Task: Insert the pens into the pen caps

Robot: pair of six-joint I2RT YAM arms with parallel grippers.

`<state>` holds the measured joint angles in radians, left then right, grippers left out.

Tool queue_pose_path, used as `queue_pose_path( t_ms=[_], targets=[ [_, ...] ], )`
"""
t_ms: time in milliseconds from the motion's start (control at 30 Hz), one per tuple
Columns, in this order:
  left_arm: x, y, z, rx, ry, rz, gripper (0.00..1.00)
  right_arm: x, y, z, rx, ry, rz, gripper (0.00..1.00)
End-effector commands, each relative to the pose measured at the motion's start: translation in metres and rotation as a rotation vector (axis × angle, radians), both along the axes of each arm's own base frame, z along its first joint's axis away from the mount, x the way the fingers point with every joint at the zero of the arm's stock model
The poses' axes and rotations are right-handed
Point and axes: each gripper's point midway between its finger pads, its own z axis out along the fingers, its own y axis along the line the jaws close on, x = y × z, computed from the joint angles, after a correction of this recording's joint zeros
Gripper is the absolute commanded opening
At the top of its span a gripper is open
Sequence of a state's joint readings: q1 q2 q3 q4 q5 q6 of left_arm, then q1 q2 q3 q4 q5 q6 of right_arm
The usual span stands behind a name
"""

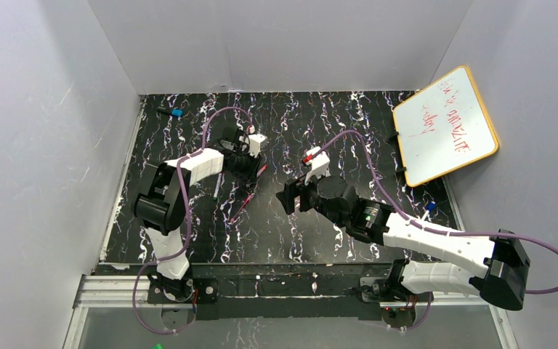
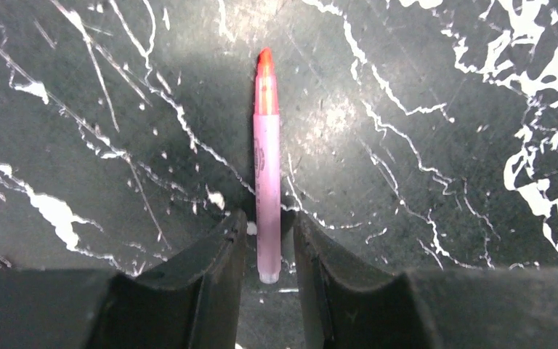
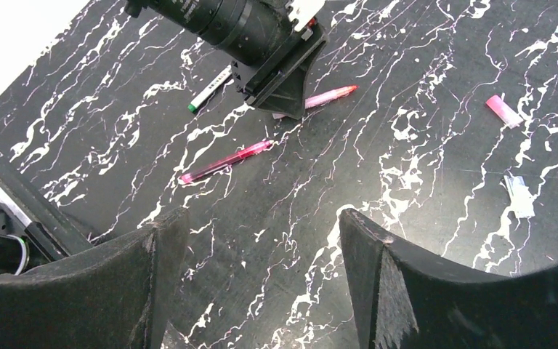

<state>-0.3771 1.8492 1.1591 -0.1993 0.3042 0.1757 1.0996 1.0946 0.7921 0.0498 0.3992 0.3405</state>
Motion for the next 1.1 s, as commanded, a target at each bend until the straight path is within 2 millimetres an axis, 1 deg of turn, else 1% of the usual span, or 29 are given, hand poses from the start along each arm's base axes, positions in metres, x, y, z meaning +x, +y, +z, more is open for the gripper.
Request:
queue_pose_path(
  t_ms=[0,100,300,433,500,567,700,733,833,900,1000,1067],
  targets=[
    [-0.007,-0.002,-0.008,0.025,0.043,-0.039,0.29,0.006,-0.003,-0.001,-0.004,-0.013,-0.027,0.83],
    [-0.01,0.004,-0.017,0.08,0.06,-0.038,0.29,0.006,-0.004,0.0,-0.005,-0.015,-0.03,0.83],
    [-0.014,0.024,-0.039,0.275,0.076,-0.022,0.29,0.007,-0.005,0.0,-0.009,-0.02,-0.035,0.83],
    [-0.016,0.03,-0.045,0.349,0.083,-0.024,0.26,0.008,-0.006,0.0,-0.011,-0.022,-0.037,0.83],
    [-0.017,0.031,-0.047,0.361,0.088,-0.026,0.22,0.008,-0.007,0.001,-0.011,-0.023,-0.039,0.83],
    [-0.016,0.036,-0.048,0.396,0.085,-0.013,0.18,0.008,-0.008,0.002,-0.009,-0.023,-0.042,0.83],
    [-0.018,0.038,-0.049,0.409,0.093,-0.015,0.03,0.007,-0.01,0.001,-0.01,-0.021,-0.048,0.83],
    [-0.018,0.038,-0.048,0.405,0.091,-0.016,0.0,0.007,-0.011,0.002,-0.01,-0.022,-0.048,0.83],
    [-0.017,0.032,-0.042,0.375,0.088,-0.02,0.0,0.007,-0.012,0.001,-0.007,-0.018,-0.053,0.83],
    [-0.017,0.022,-0.034,0.32,0.085,-0.031,0.0,0.008,-0.014,0.003,0.008,-0.01,-0.069,0.85],
    [-0.016,0.008,-0.016,0.241,0.067,-0.05,0.0,0.015,-0.024,0.001,0.082,0.029,-0.104,0.91],
    [-0.017,-0.001,0.0,0.179,0.051,-0.06,0.0,0.025,-0.035,0.001,0.158,0.071,-0.116,0.92]
  ],
)
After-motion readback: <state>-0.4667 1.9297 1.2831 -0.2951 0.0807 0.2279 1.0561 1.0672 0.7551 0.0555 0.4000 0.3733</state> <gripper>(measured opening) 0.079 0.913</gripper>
